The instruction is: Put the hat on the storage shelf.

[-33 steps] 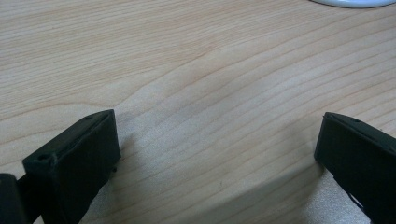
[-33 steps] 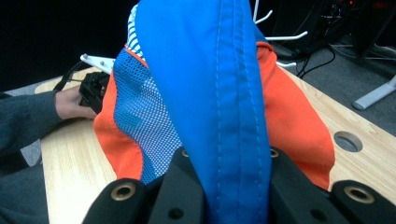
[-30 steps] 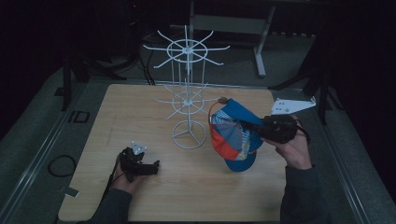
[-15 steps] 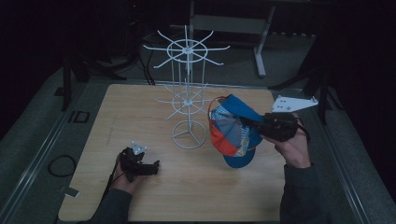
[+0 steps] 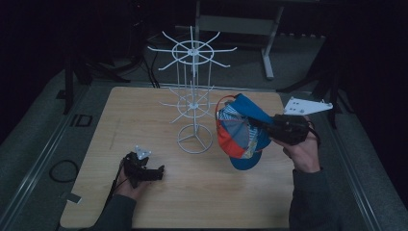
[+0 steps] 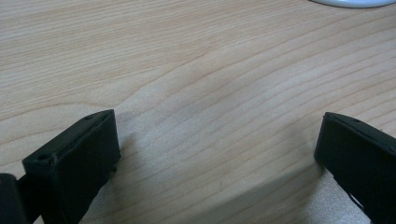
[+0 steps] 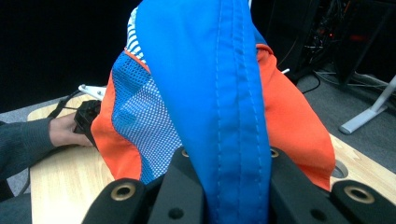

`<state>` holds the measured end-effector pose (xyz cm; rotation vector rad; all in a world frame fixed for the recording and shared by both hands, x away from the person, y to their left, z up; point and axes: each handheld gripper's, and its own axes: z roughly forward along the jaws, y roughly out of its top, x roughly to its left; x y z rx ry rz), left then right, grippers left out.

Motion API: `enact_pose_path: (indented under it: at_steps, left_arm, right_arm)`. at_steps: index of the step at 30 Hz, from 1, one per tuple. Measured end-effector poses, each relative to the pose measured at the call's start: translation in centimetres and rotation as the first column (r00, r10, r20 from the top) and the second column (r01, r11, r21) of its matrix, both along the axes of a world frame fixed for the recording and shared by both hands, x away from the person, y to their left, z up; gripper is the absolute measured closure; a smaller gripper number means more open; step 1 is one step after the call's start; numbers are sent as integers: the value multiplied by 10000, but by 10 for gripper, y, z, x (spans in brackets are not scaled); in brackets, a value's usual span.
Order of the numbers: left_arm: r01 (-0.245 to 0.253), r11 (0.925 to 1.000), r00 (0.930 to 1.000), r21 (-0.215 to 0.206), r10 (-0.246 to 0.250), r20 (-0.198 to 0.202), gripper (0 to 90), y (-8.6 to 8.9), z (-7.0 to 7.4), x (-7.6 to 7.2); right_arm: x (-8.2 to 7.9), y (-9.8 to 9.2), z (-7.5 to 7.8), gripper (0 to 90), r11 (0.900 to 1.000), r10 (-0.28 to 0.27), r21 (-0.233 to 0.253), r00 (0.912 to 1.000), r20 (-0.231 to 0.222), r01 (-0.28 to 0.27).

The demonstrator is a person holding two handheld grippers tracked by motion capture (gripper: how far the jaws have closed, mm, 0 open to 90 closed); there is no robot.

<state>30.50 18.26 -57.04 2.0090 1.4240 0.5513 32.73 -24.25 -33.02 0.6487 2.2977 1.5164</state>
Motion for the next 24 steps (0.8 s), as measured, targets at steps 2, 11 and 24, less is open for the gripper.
enact_pose_path:
  at_steps: [2, 11, 24]
  left_arm:
    - [-2, 10000, 10000, 1, 2, 0, 1, 0, 0, 0]
    - [-1, 10000, 10000, 1, 1, 1, 1, 0, 0, 0]
    - [-2, 10000, 10000, -1, 2, 0, 1, 0, 0, 0]
  right_arm:
    - [0, 0, 1, 872, 10000, -8, 50, 10000, 5, 8]
    - [0, 0, 4, 872, 9994, 14, 347, 9999, 106, -17]
    - [-6, -1, 11, 871, 9988, 81, 490, 9996, 272, -94]
